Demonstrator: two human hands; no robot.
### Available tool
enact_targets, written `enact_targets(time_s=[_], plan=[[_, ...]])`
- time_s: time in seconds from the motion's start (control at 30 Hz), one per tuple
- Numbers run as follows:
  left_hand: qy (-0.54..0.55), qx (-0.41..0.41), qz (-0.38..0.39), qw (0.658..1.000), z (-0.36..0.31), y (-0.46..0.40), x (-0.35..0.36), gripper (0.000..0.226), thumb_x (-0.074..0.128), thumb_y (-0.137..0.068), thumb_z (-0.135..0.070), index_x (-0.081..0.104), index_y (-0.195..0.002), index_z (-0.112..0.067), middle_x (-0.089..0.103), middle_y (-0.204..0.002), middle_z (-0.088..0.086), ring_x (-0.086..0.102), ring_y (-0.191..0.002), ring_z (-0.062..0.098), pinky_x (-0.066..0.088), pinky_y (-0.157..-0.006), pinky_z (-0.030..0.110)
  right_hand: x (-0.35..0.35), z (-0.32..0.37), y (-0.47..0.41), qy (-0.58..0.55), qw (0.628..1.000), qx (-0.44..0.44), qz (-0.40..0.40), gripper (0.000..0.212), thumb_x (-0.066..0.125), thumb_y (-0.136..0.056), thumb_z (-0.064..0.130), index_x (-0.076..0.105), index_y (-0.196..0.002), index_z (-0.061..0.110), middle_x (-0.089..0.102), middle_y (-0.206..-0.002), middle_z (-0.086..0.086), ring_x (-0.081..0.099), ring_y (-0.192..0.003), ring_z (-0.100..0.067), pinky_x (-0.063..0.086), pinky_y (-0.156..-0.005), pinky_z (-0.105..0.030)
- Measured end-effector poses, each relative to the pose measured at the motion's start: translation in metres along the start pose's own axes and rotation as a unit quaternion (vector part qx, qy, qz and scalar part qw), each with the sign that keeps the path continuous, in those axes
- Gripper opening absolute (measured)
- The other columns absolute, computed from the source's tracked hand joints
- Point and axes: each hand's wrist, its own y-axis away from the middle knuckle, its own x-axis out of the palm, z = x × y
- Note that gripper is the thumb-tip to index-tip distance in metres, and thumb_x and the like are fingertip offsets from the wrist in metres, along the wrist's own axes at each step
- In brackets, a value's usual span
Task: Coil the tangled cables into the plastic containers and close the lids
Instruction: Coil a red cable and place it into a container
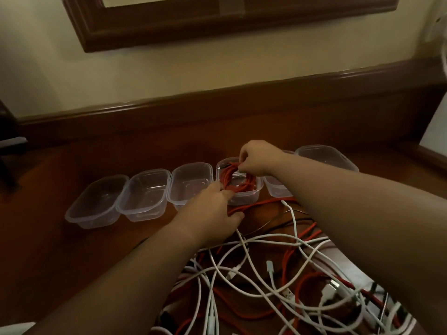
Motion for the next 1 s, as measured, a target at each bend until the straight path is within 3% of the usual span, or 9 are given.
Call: enact_targets(time_s=[0.1,0.2,0.33,0.4,0.5,0.6,0.77,0.87,1.0], plan=[[-0.01,-0.015,-0.031,0.999,0.007,0.002,-0.009,0.054,0.056,-0.094,-0.048,0.049,-0.142,-0.024,0.045,-0.141,-0.003,0.046,-0.128,0.017,0.043,-0.102,0.032,-0.013,0.002,0.007,-0.074,0.994,0.012,-0.082,0.014,0.067,-0.088,0.028,0.063,-0.098,0.018,0.063,-0.09,-0.002,0.065,-0.078,-0.018,0.061,-0.071,-0.037],[-0.099,-0.065,-0.064,0.991,0.025,0.005,-0.023,0.051,0.052,-0.092,-0.053,0.053,-0.136,-0.028,0.051,-0.137,-0.002,0.052,-0.123,0.02,0.049,-0.096,0.042,-0.023,0.008,0.01,-0.165,0.975,0.021,-0.148,0.016,0.067,-0.089,0.031,0.064,-0.098,0.019,0.063,-0.091,-0.001,0.063,-0.079,-0.016,0.054,-0.063,-0.033],[-0.13,-0.158,-0.071,0.976,0.061,0.005,-0.033,0.066,0.05,-0.084,-0.07,0.05,-0.136,-0.03,0.053,-0.135,0.0,0.051,-0.123,0.024,0.047,-0.097,0.044,-0.012,0.036,0.001,-0.256,0.957,0.07,-0.114,0.021,0.071,-0.087,0.028,0.072,-0.093,0.007,0.072,-0.087,-0.012,0.07,-0.083,-0.026,0.058,-0.076,-0.042],[-0.123,-0.179,-0.048,0.975,0.073,0.004,-0.032,0.075,0.049,-0.079,-0.079,0.047,-0.135,-0.029,0.054,-0.135,0.002,0.052,-0.123,0.026,0.046,-0.097,0.044,0.001,0.051,-0.007,-0.26,0.959,0.08,-0.08,0.024,0.072,-0.086,0.027,0.072,-0.091,0.004,0.073,-0.084,-0.014,0.072,-0.079,-0.026,0.06,-0.076,-0.043],[-0.101,-0.19,-0.02,0.976,0.083,0.002,-0.031,0.082,0.05,-0.074,-0.084,0.049,-0.135,-0.029,0.057,-0.135,0.002,0.053,-0.124,0.026,0.045,-0.097,0.043,0.018,0.069,-0.02,-0.206,0.974,0.082,-0.041,0.022,0.068,-0.09,0.026,0.064,-0.079,0.007,0.064,-0.072,-0.008,0.062,-0.06,-0.021,0.05,-0.051,-0.028],[-0.088,-0.19,-0.021,0.978,0.088,0.001,-0.029,0.093,0.045,-0.063,-0.095,0.054,-0.129,-0.03,0.061,-0.129,0.0,0.055,-0.118,0.025,0.045,-0.097,0.044,0.032,0.083,-0.03,-0.09,0.994,0.052,-0.021,0.029,0.067,-0.091,0.024,0.051,-0.07,0.012,0.056,-0.069,-0.005,0.055,-0.058,-0.018,0.036,-0.044,-0.024],[-0.131,-0.182,-0.036,0.974,0.09,-0.001,-0.024,0.092,0.043,-0.069,-0.093,0.057,-0.127,-0.024,0.061,-0.125,0.002,0.055,-0.114,0.024,0.042,-0.093,0.043,0.046,0.1,-0.03,0.067,0.998,-0.008,0.0,0.012,0.063,-0.092,0.025,0.058,-0.089,0.015,0.06,-0.082,-0.004,0.059,-0.069,-0.018,0.046,-0.053,-0.031],[-0.155,-0.18,-0.033,0.971,0.09,-0.001,-0.023,0.093,0.039,-0.072,-0.092,0.057,-0.129,-0.02,0.059,-0.126,0.004,0.052,-0.115,0.024,0.039,-0.094,0.043,0.053,0.1,-0.03,0.149,0.988,-0.04,-0.013,0.012,0.06,-0.095,0.025,0.06,-0.105,0.018,0.057,-0.085,-0.001,0.057,-0.073,-0.019,0.045,-0.058,-0.033],[-0.171,-0.177,-0.024,0.969,0.087,-0.003,-0.023,0.095,0.035,-0.072,-0.093,0.058,-0.125,-0.018,0.059,-0.123,0.006,0.052,-0.113,0.027,0.038,-0.093,0.046,0.055,0.098,-0.031,0.18,0.981,-0.073,-0.028,0.014,0.058,-0.097,0.025,0.06,-0.11,0.02,0.055,-0.092,-0.003,0.055,-0.082,-0.024,0.047,-0.068,-0.038]])
